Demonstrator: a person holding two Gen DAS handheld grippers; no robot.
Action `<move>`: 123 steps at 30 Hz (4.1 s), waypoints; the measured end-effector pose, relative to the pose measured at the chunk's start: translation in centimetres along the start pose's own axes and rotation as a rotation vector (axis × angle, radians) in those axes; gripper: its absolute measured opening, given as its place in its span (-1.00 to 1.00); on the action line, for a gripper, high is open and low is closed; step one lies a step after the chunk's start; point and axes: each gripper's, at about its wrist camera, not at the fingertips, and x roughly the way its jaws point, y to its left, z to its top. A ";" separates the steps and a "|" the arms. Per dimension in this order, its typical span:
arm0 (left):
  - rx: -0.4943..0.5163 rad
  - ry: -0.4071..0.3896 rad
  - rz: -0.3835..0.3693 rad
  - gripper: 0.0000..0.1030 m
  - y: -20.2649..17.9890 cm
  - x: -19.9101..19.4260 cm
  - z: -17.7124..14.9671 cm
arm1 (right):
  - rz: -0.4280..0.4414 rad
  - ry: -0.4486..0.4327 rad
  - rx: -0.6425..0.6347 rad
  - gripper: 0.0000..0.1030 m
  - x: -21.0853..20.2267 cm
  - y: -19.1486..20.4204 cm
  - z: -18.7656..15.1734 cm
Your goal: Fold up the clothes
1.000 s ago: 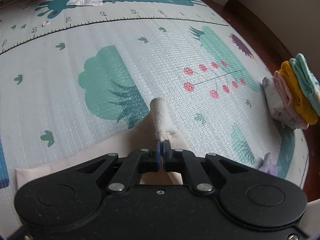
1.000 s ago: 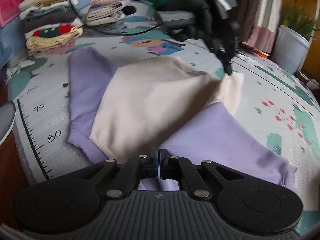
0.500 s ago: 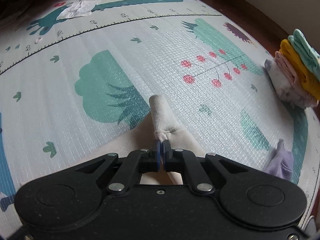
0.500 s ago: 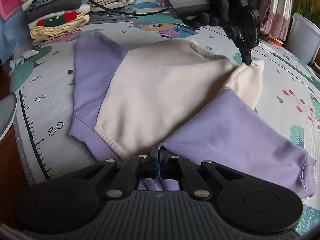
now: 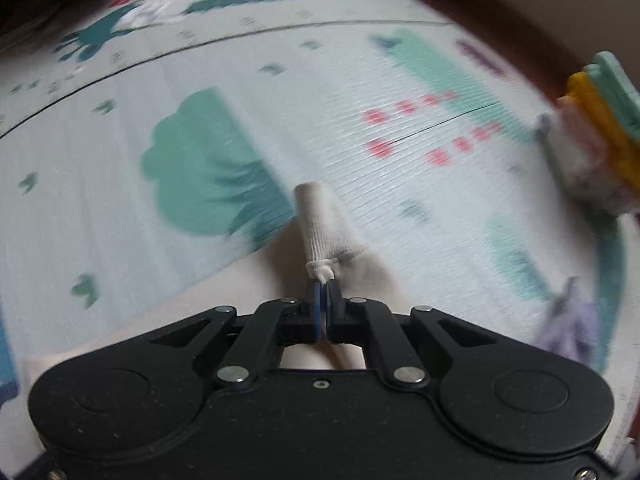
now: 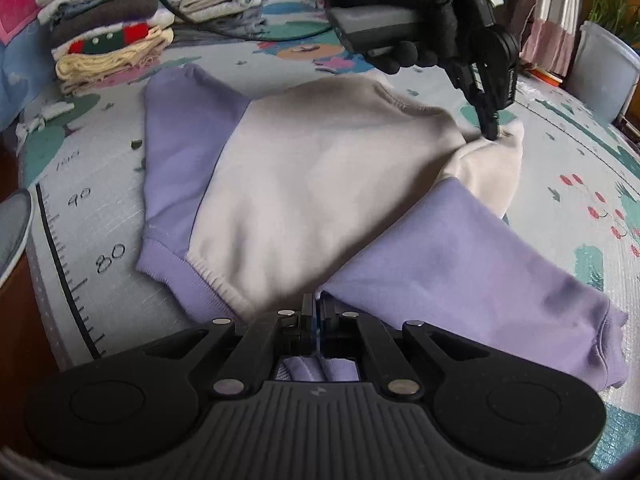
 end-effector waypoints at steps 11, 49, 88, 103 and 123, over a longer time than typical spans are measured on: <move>-0.086 -0.042 0.023 -0.88 1.0 -0.8 -1.5 | 0.013 0.009 -0.013 -0.92 0.0 -0.1 0.0; 0.558 0.059 -0.003 -0.30 -6.6 -2.8 -5.8 | -0.023 -0.017 0.149 -0.77 -4.6 -1.0 -3.1; 0.459 0.173 -0.356 0.05 -19.9 4.8 -1.5 | -0.004 -0.021 0.107 -0.48 -2.1 -0.8 -3.0; 0.335 -0.071 -0.369 -0.81 -11.9 -3.2 -1.2 | -0.001 -0.014 0.147 -0.35 -2.0 -1.3 -3.1; -0.010 -0.224 -0.280 -0.81 2.2 -5.1 -2.6 | 0.023 0.016 0.082 -0.19 -1.3 -1.2 -1.6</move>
